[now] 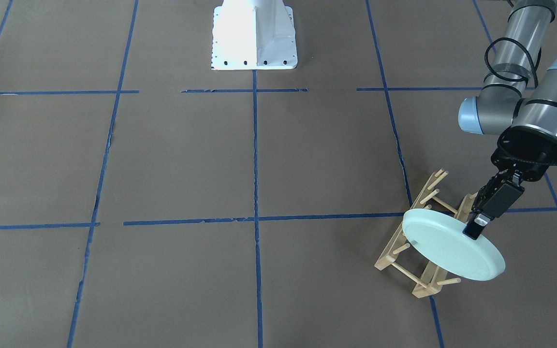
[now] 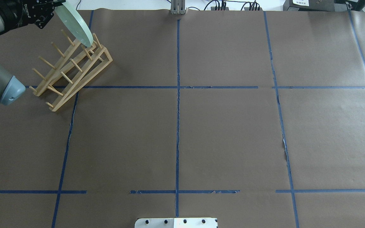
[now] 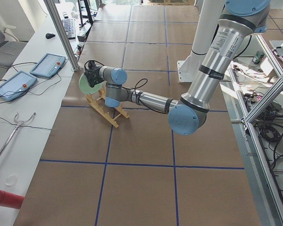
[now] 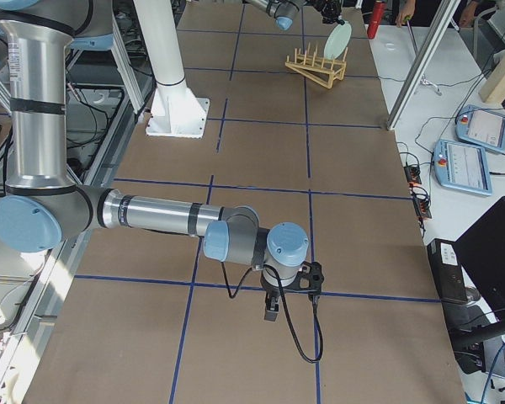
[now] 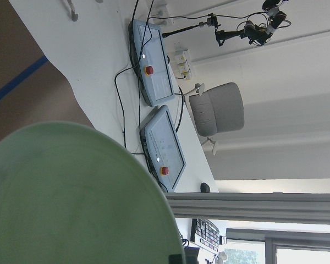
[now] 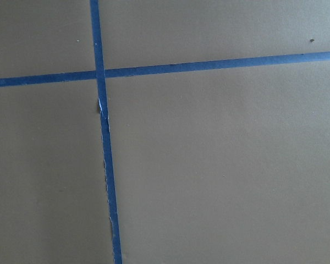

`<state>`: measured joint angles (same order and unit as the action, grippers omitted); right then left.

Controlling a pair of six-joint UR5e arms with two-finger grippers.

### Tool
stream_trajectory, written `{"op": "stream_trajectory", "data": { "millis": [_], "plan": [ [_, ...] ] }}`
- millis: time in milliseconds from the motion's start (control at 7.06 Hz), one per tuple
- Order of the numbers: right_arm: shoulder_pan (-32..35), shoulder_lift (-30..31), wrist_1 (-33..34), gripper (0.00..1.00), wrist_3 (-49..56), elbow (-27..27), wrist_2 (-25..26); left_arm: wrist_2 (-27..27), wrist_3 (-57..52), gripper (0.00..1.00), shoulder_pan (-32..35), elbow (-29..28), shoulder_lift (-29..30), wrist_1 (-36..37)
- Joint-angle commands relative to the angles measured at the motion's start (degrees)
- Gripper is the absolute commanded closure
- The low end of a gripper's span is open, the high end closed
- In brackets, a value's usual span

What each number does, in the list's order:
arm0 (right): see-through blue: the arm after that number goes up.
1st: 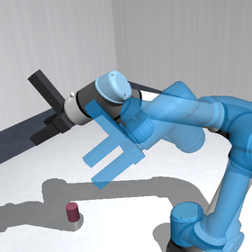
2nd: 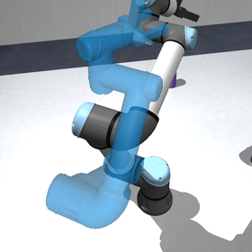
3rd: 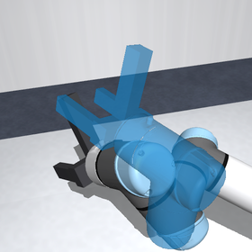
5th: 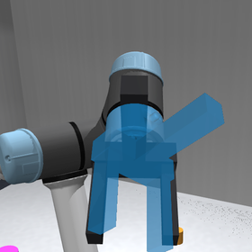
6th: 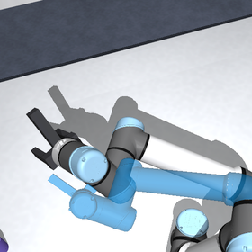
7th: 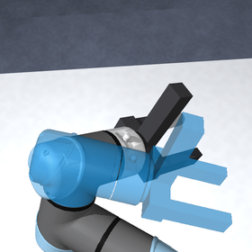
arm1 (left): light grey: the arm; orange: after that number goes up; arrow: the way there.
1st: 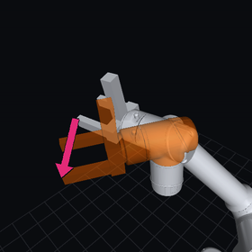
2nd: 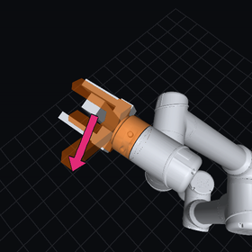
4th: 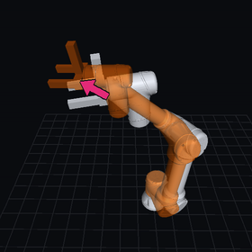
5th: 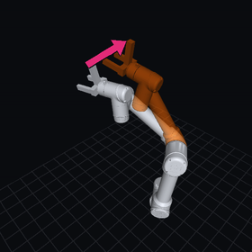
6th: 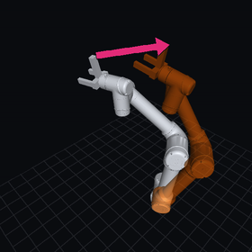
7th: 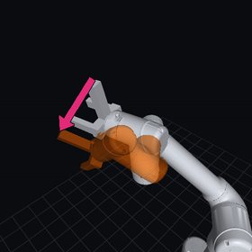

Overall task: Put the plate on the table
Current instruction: 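Lift the plate up out of the wooden rack with the left gripper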

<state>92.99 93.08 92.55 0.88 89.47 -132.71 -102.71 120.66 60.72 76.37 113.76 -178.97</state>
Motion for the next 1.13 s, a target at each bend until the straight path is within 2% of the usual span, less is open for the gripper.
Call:
{"op": "stream_trajectory", "data": {
  "millis": [0,567,708,992],
  "plan": [
    [0.0,0.0,0.0,0.0,0.0,0.0,0.0,-0.13,3.95,1.0,0.88,0.27,-1.96,-5.58],
    [0.0,0.0,0.0,0.0,0.0,0.0,0.0,-0.3,15.01,1.0,4.66,1.23,-2.05,-12.53],
    [0.0,0.0,0.0,0.0,0.0,0.0,0.0,-0.56,15.22,1.0,5.1,2.97,-1.97,-12.02],
    [0.0,0.0,0.0,0.0,0.0,0.0,0.0,-8.09,13.04,1.0,6.86,6.74,-0.74,-5.12]
  ]
}}
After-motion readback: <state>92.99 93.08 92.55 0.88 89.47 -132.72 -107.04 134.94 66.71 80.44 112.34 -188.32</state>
